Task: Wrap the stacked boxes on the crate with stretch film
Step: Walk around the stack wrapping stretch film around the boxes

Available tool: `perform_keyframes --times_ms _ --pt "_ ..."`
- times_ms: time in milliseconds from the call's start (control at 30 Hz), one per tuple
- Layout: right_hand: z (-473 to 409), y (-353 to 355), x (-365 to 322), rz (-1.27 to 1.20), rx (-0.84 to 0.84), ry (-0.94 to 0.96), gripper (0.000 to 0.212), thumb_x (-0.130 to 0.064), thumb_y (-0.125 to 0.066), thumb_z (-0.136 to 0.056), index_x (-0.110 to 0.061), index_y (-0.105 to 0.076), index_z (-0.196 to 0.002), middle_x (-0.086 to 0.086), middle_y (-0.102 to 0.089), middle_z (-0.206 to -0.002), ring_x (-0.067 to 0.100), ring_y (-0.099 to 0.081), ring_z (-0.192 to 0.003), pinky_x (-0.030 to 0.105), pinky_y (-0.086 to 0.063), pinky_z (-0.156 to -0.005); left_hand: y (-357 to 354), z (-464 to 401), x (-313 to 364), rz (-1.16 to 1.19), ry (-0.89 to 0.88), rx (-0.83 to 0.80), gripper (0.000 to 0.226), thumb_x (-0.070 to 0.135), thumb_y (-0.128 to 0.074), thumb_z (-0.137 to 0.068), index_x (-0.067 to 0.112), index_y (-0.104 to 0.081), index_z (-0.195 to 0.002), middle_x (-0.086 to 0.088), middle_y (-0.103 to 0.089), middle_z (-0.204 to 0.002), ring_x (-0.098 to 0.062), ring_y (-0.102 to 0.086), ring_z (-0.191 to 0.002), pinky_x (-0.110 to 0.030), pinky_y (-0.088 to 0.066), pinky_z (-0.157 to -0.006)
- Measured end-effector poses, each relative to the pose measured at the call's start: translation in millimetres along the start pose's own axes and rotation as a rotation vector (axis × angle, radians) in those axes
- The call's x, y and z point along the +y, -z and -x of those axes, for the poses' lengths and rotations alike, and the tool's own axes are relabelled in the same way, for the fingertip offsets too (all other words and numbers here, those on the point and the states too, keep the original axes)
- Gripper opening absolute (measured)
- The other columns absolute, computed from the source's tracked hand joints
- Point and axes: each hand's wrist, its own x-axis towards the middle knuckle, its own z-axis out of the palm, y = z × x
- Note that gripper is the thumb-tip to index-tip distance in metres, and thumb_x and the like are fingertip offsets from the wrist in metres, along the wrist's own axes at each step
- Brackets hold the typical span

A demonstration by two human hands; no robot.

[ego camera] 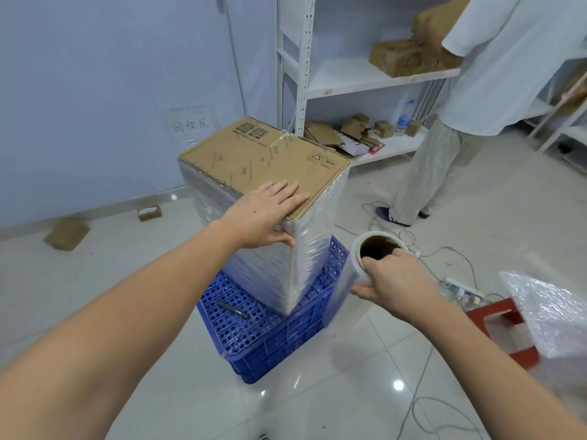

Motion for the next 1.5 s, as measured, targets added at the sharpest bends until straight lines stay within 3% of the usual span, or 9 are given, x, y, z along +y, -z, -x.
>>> perform_keyframes --times_ms 133,300,567,667,767,1000,1133,1233,1500 --pt "3 21 1 -0.026 -0.012 0.098 0.04 -0.063 -0.053 -0.086 -0.024 -0.045 -0.085 -0.008 -0.044 -0.068 0.02 -0.046 -0.082 0.031 -0.031 -0.064 3 2 4 -0.028 0.035 0.002 0.107 0.085 -0.039 -0.085 0.024 -0.003 -0.165 -0.008 -0.005 -0.173 -0.028 -0.008 -0.16 -0.042 -0.005 -0.129" --pt "1 29 -7 -0.056 -0.003 0.208 0.041 -0.061 -0.055 -0.087 -0.02 -0.055 -0.089 -0.005 -0.052 -0.074 0.022 -0.051 -0.084 0.031 -0.028 -0.066 9 -6 10 -0.006 0.104 -0.001 0.107 0.083 -0.044 -0.087 0.02 -0.007 -0.165 -0.009 -0.006 -0.173 -0.027 -0.008 -0.16 -0.044 -0.008 -0.13" --pt "-22 34 -15 -0.008 0.06 0.388 0.03 -0.052 -0.057 -0.087 -0.024 -0.046 -0.083 -0.006 -0.049 -0.076 0.023 -0.052 -0.085 0.028 -0.025 -0.069 19 -42 33 0.026 0.178 -0.026 0.102 0.072 -0.053 -0.091 0.016 -0.01 -0.165 -0.009 -0.01 -0.173 -0.03 -0.011 -0.159 -0.047 -0.012 -0.129" --pt "-25 26 -11 0.027 0.086 0.448 0.039 -0.051 -0.07 -0.078 -0.026 -0.04 -0.074 -0.01 -0.04 -0.064 0.017 -0.044 -0.068 0.024 -0.022 -0.066 14 -49 43 0.0 0.174 -0.012 0.096 0.068 -0.051 -0.095 0.016 -0.01 -0.165 -0.01 -0.01 -0.173 -0.03 -0.011 -0.159 -0.048 -0.012 -0.129" --pt "-24 23 -3 -0.022 0.074 0.43 0.052 -0.052 -0.081 -0.065 -0.029 -0.034 -0.066 -0.014 -0.029 -0.056 0.013 -0.035 -0.058 0.023 -0.024 -0.062 11 -48 42 0.003 0.167 0.01 0.1 0.075 -0.048 -0.092 0.016 -0.011 -0.164 -0.009 -0.011 -0.173 -0.029 -0.012 -0.159 -0.047 -0.012 -0.129" --pt "-22 15 -3 -0.045 0.084 0.438 0.04 -0.048 -0.07 -0.079 -0.026 -0.038 -0.073 -0.011 -0.038 -0.06 0.018 -0.038 -0.061 0.026 -0.028 -0.071 9 -45 42 0.061 0.191 0.038 0.105 0.078 -0.054 -0.087 0.021 -0.013 -0.165 -0.005 -0.013 -0.173 -0.025 -0.013 -0.159 -0.044 -0.01 -0.129" --pt "-20 14 -11 -0.048 0.117 0.371 0.028 -0.041 -0.058 -0.088 -0.022 -0.04 -0.08 -0.008 -0.042 -0.064 0.02 -0.041 -0.062 0.029 -0.034 -0.084 12 -41 41 0.123 0.217 0.047 0.108 0.075 -0.064 -0.082 0.025 -0.015 -0.164 -0.001 -0.013 -0.173 -0.022 -0.013 -0.159 -0.042 -0.01 -0.13" --pt "-21 14 -19 -0.011 0.105 0.322 0.024 -0.037 -0.052 -0.09 -0.019 -0.04 -0.082 -0.006 -0.043 -0.062 0.021 -0.041 -0.058 0.032 -0.036 -0.084 11 -42 39 0.153 0.215 0.044 0.113 0.076 -0.07 -0.077 0.026 -0.017 -0.164 -0.001 -0.013 -0.173 -0.021 -0.012 -0.159 -0.042 -0.011 -0.13" --pt "-26 12 -31 0.042 0.098 0.24 0.02 -0.034 -0.05 -0.087 -0.019 -0.038 -0.081 -0.006 -0.04 -0.055 0.016 -0.036 -0.048 0.032 -0.034 -0.074 17 -31 5 0.207 0.103 -0.004 0.112 0.044 -0.087 -0.079 0.034 -0.015 -0.164 0.007 -0.011 -0.173 -0.015 -0.012 -0.158 -0.037 -0.009 -0.128"
